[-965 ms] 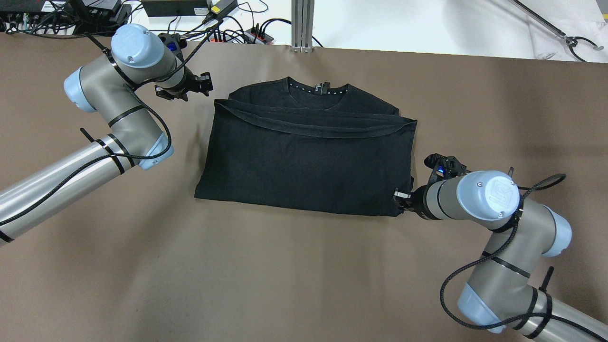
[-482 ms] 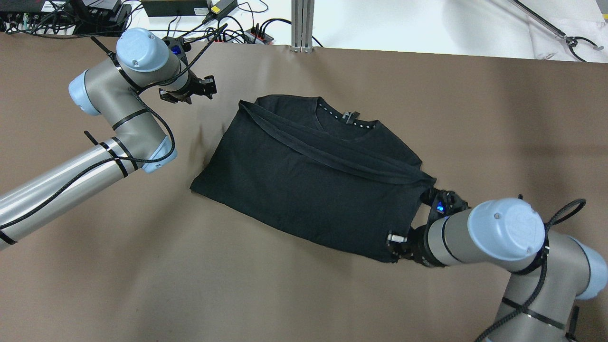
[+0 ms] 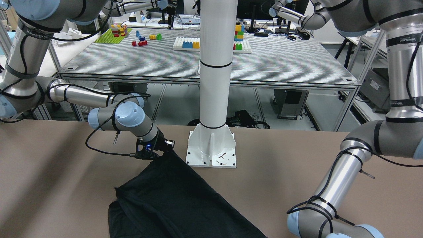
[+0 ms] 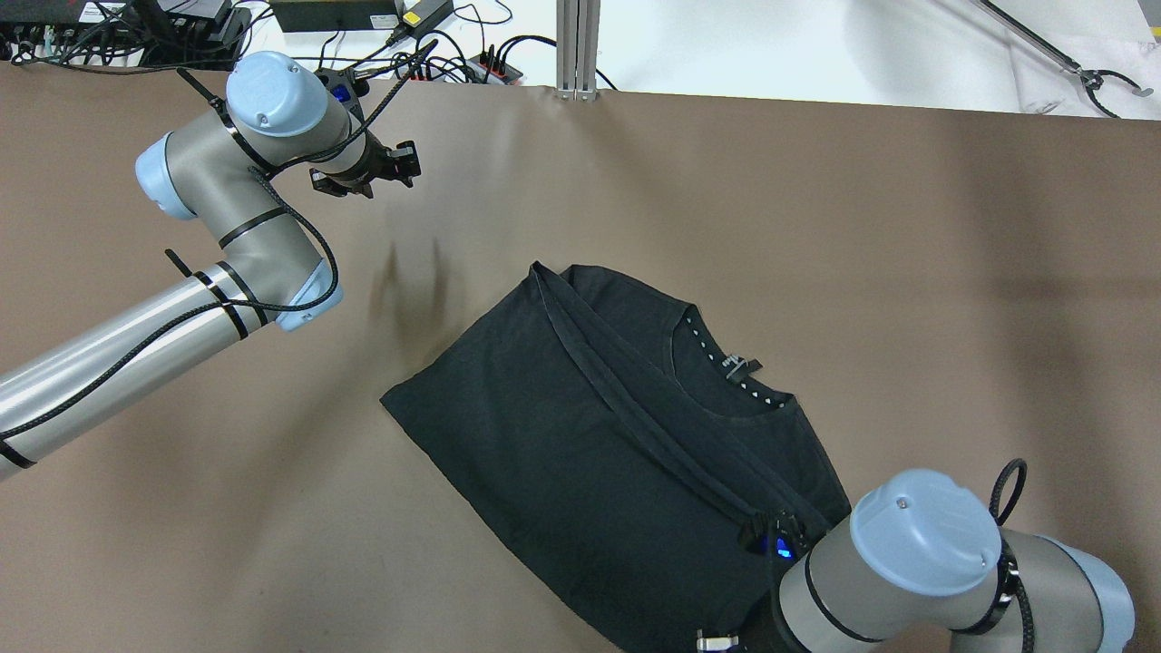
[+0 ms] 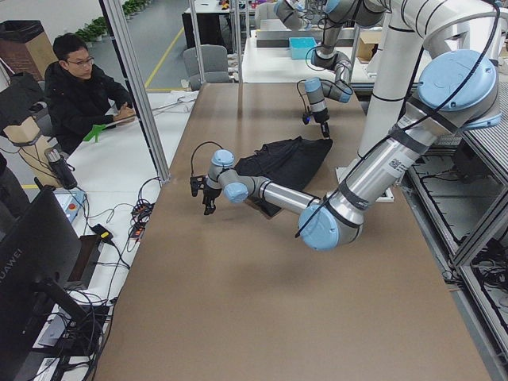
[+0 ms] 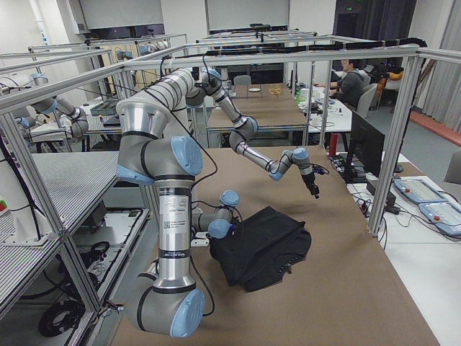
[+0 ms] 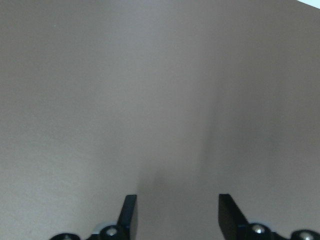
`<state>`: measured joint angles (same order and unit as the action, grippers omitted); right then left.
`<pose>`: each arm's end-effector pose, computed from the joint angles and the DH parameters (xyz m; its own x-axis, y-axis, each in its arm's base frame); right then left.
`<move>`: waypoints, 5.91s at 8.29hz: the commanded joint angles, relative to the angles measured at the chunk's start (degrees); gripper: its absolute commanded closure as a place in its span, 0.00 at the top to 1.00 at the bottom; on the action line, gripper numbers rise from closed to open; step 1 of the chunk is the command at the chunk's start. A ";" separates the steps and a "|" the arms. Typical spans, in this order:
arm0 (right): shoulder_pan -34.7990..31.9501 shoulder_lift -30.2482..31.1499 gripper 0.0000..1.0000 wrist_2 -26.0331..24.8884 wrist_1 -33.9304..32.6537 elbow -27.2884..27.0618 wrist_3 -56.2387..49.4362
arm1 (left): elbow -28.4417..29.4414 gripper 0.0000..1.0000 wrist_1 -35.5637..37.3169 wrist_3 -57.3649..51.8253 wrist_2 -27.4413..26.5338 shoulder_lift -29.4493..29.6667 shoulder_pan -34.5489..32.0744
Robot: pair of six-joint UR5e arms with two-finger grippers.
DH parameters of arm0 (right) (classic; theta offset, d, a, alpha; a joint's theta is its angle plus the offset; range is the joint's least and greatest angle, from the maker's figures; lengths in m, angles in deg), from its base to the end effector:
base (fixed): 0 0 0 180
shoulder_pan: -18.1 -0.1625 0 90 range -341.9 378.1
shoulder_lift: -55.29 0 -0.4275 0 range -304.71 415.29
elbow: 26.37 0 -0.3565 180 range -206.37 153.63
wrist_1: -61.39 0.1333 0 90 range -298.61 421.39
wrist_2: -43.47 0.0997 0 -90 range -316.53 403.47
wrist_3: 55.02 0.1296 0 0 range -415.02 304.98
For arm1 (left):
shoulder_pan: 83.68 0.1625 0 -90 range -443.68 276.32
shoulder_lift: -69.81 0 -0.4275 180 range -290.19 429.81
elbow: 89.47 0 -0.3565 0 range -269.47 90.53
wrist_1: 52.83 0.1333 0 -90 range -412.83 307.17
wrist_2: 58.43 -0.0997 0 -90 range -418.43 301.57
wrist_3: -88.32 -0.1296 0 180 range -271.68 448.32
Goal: Fold clothes
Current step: 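Drag the folded shirt with the right gripper toward the right arm, then grasp the shirt's far corner with the left gripper while the right holds, then fold the shirt lengthwise, left gripper lifting its side over toward the right gripper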
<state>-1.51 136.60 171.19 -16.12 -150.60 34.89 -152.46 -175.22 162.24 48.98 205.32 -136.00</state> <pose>-0.4215 -0.2075 0.3184 0.5344 0.1891 0.8238 0.2098 0.9145 -0.3460 0.4153 -0.6924 0.3496 0.5404 -0.2673 -0.7979 0.4825 0.8753 0.0336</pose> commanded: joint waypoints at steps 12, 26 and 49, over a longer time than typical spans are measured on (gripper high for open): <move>-3.94 -0.80 0.95 -8.81 0.08 2.15 0.35 | -38.27 0.68 0.40 17.58 -6.77 -30.39 19.62; -5.70 -0.71 0.95 -7.93 0.51 1.89 0.27 | -36.32 0.00 0.92 17.32 -6.60 -25.91 18.59; 4.23 -26.12 0.50 -43.44 -25.68 16.92 -34.36 | 11.49 0.94 -9.71 -2.46 -7.73 7.40 1.25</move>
<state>1.18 109.66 129.63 -40.67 -133.96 2.73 -140.98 -184.88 159.48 41.24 212.94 -134.80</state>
